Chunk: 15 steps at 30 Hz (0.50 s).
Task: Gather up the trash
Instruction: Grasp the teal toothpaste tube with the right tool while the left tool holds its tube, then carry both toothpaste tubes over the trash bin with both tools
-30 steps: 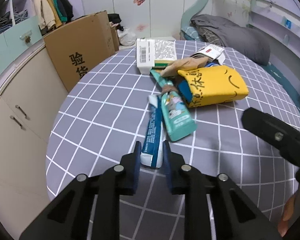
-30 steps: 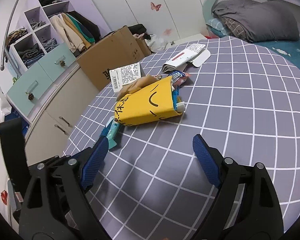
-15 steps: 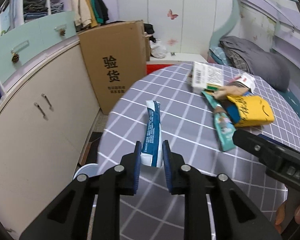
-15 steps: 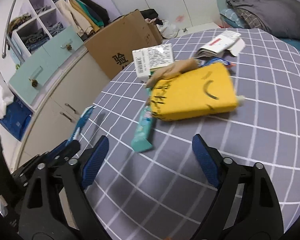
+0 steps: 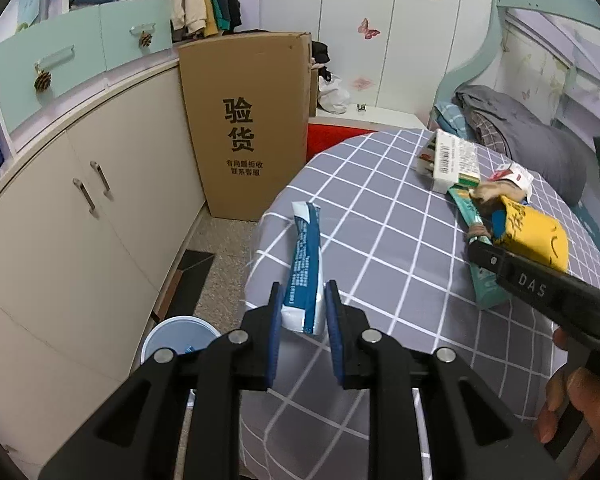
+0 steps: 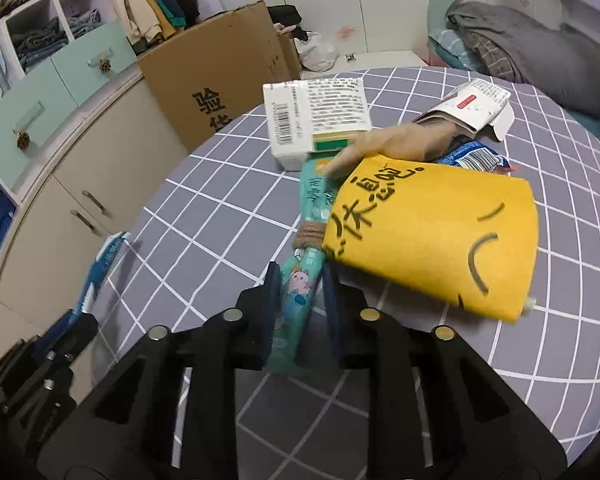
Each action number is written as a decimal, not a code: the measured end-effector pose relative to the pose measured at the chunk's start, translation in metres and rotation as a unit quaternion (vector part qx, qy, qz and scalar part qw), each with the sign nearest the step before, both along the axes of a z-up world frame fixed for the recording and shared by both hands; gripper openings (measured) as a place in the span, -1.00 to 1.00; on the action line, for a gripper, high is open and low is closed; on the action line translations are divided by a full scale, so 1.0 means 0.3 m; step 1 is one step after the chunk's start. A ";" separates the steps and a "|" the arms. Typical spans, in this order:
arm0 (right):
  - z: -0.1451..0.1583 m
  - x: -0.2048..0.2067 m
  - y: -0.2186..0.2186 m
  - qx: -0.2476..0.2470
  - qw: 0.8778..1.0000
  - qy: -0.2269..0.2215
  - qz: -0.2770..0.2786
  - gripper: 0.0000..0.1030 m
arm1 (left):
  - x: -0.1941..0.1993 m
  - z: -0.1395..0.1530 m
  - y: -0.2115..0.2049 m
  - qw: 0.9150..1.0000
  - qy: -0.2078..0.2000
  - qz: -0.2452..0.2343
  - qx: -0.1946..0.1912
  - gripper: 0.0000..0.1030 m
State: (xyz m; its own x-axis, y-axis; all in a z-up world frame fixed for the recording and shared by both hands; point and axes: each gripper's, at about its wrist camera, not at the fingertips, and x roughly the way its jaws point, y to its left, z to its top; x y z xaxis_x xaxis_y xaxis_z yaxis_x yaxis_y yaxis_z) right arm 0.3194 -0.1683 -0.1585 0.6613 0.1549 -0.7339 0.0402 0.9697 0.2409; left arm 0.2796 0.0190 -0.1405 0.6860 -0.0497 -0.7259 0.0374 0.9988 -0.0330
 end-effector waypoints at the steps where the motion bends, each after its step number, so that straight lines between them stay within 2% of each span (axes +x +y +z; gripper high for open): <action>1: 0.000 -0.005 0.004 -0.003 1.000 -0.001 0.004 -0.72 | 0.001 0.001 0.012 1.000 0.000 0.000 -0.004 -0.60; 9: 0.020 -0.087 0.068 0.059 0.997 -0.005 0.052 -0.77 | -0.034 0.014 0.074 1.000 -0.006 0.005 -0.030 -0.60; 15: 0.055 -0.141 0.160 0.082 0.993 -0.013 0.081 -0.77 | -0.081 0.031 0.132 0.999 -0.016 0.016 -0.044 -0.60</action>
